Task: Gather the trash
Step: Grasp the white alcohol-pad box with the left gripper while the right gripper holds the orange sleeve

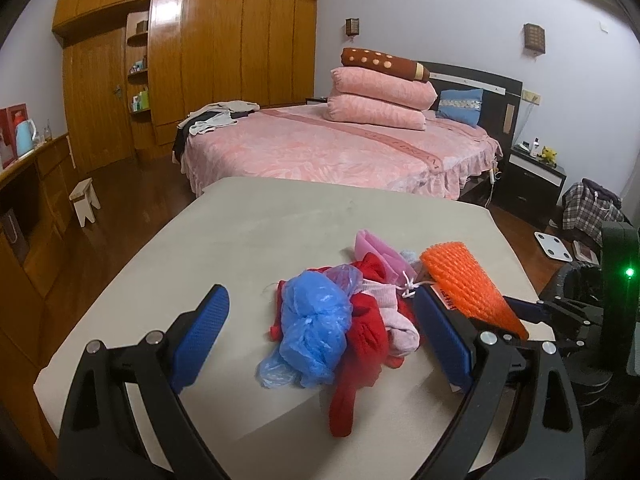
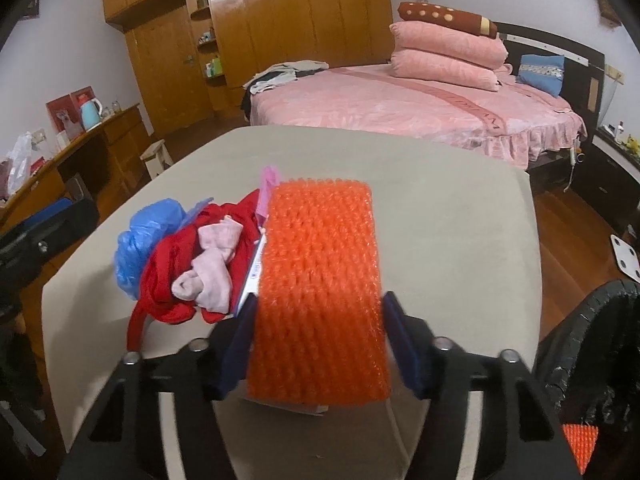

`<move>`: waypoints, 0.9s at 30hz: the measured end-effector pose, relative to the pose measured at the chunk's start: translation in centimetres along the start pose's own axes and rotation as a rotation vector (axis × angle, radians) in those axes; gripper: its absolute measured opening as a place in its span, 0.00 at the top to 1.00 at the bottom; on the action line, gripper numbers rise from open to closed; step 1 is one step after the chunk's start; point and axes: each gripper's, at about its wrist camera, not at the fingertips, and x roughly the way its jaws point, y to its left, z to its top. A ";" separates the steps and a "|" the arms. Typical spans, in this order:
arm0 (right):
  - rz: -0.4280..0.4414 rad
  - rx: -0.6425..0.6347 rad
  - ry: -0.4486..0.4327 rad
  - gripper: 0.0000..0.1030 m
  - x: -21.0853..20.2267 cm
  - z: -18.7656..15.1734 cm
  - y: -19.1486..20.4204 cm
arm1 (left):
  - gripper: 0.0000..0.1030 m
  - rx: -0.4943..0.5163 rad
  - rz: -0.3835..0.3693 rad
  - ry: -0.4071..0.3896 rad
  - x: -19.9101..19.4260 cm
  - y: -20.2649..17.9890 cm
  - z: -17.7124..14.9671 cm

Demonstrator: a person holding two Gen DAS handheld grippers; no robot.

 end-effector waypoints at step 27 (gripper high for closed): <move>-0.082 0.138 -0.101 0.76 -8.5 -1.5 -7.3 | 0.18 0.039 -0.106 0.067 1.7 -10.4 -1.9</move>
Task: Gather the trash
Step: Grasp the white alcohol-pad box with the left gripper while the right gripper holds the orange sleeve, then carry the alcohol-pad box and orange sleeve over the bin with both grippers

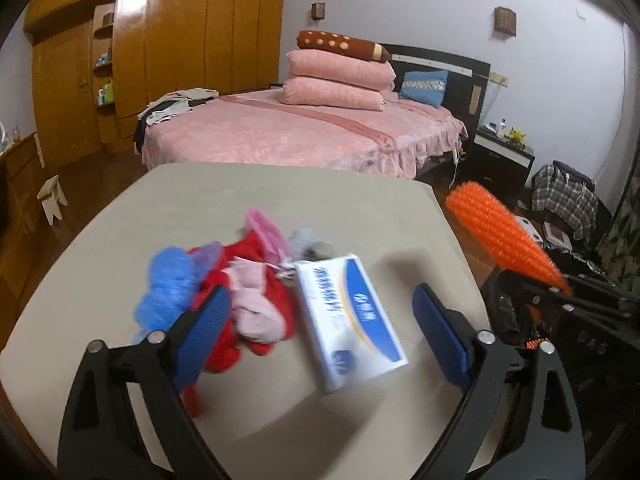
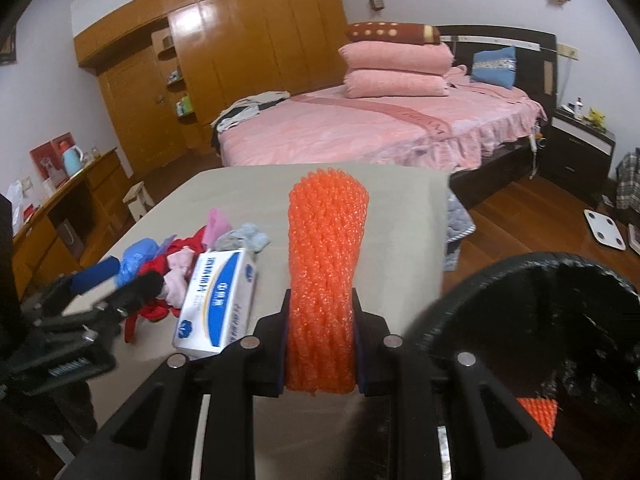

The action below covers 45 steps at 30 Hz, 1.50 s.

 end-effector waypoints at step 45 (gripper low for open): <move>-0.019 0.024 -0.061 0.76 -4.4 0.4 -1.1 | 0.47 -0.007 -0.051 0.067 -1.5 -4.0 1.6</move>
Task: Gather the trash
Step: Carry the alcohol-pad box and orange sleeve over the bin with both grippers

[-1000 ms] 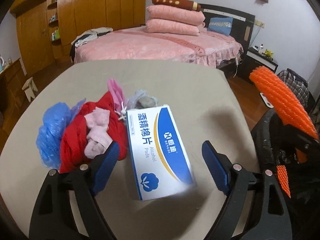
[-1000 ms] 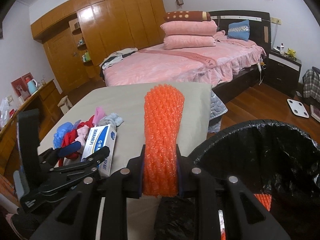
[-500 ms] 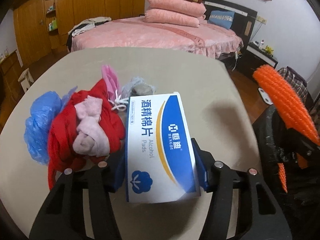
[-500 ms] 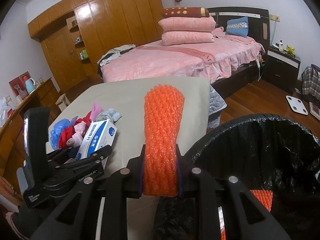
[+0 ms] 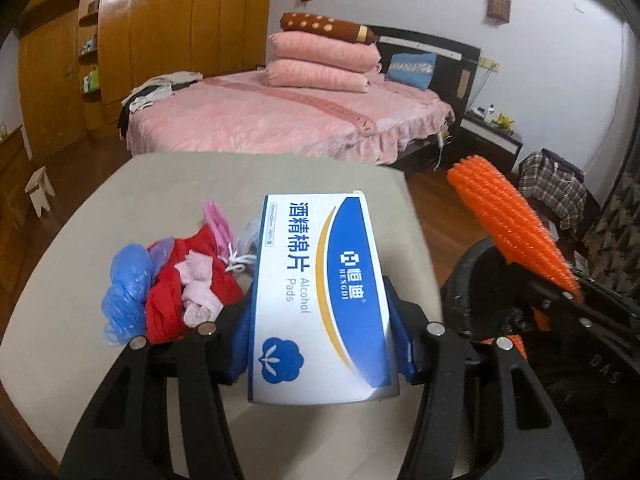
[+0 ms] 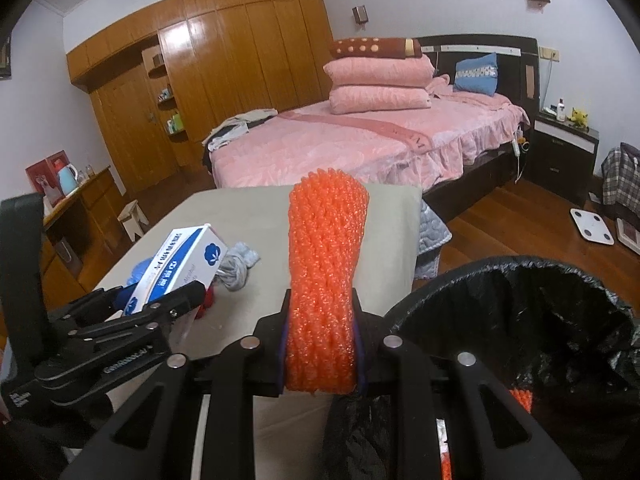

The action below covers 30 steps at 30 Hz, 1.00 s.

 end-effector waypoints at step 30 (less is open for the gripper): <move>-0.229 0.113 -0.120 0.76 -11.3 -1.2 -9.9 | 0.47 0.228 -0.289 -0.086 -4.1 -14.9 1.3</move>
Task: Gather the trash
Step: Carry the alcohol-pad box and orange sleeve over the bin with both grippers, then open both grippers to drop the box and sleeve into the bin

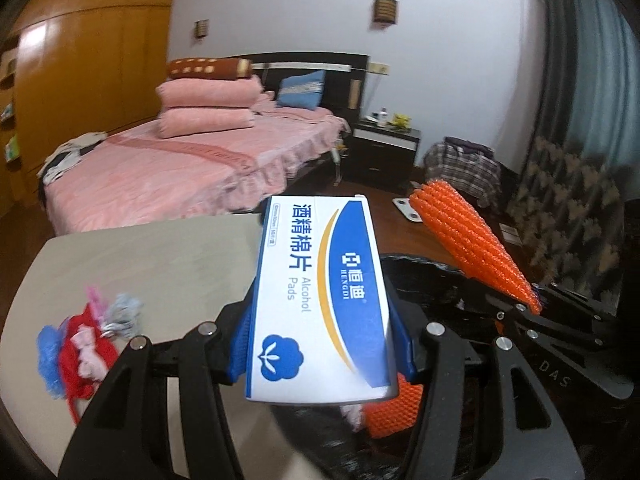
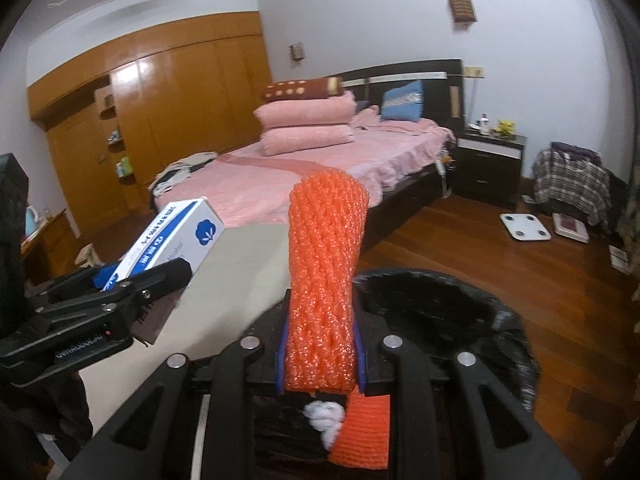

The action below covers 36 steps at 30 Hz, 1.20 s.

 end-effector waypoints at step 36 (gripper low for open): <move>-0.017 0.010 -0.012 0.06 0.1 0.6 1.3 | 0.10 -0.055 0.151 -0.039 -3.8 8.3 -1.0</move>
